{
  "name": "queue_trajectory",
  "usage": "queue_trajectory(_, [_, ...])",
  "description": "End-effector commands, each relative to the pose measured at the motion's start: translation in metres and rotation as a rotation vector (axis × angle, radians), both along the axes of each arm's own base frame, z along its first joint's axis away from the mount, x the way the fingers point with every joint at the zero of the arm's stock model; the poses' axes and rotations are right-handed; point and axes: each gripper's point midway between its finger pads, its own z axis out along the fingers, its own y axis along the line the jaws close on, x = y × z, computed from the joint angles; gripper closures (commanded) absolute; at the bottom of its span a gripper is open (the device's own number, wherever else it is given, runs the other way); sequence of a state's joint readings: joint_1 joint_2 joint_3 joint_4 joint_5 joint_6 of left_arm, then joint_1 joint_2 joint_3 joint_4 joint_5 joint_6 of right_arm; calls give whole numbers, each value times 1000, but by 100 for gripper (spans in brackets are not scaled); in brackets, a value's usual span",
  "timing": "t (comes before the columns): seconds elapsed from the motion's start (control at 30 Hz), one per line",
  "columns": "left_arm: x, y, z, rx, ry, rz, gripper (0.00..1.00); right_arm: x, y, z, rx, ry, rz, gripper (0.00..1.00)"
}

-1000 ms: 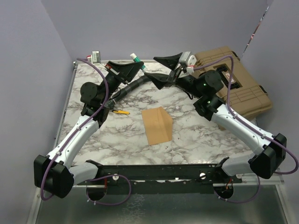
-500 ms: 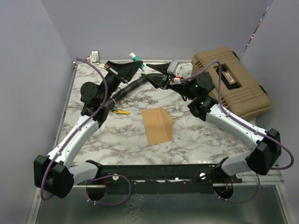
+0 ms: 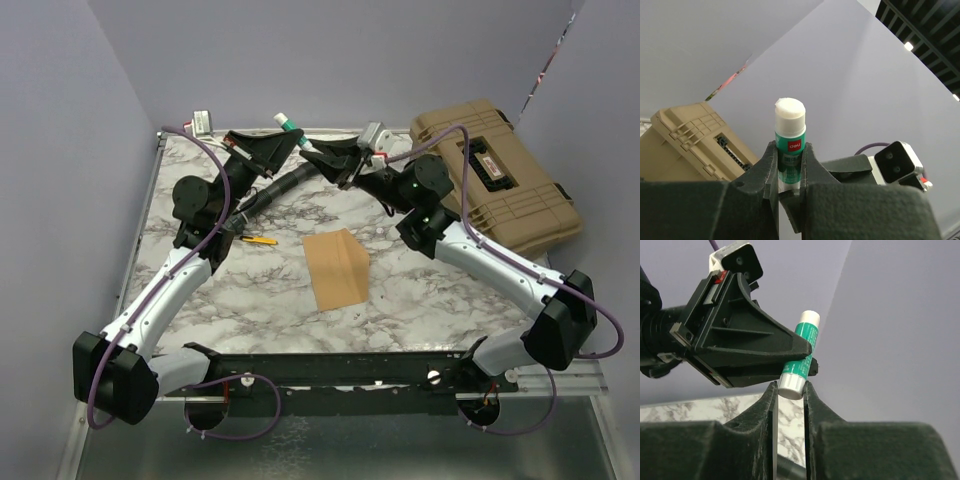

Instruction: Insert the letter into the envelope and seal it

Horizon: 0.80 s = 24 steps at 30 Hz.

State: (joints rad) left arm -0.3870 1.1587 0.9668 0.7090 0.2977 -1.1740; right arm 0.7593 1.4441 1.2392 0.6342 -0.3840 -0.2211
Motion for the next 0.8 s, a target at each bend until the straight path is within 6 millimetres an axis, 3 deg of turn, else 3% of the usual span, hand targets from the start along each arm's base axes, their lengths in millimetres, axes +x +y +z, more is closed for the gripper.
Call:
queue_trajectory(0.0, [-4,3,1,5,-39,12,100,-4,-4,33,156,164,41,95])
queue_trajectory(0.17, [-13,4,0,28,-105,19,100,-20,-12,62,320,424,202,99])
queue_trajectory(0.3, [-17,3,-1,15,-127,1,100,-34,-13,70,453,634,377,99])
queue_trajectory(0.4, [-19,3,1,7,-132,-10,100,-43,-12,75,490,672,467,99])
queue_trajectory(0.43, [-19,3,2,4,-132,-11,100,-45,-11,75,476,650,466,94])
queue_trajectory(0.53, [-20,4,6,-14,-124,-18,100,-45,-11,72,396,530,402,63])
queue_trajectory(0.6, [-20,5,7,-29,-110,-23,100,-41,-11,64,328,439,334,49])
queue_trajectory(0.77, [-16,6,6,-54,-58,-20,100,-34,-6,44,146,165,211,36])
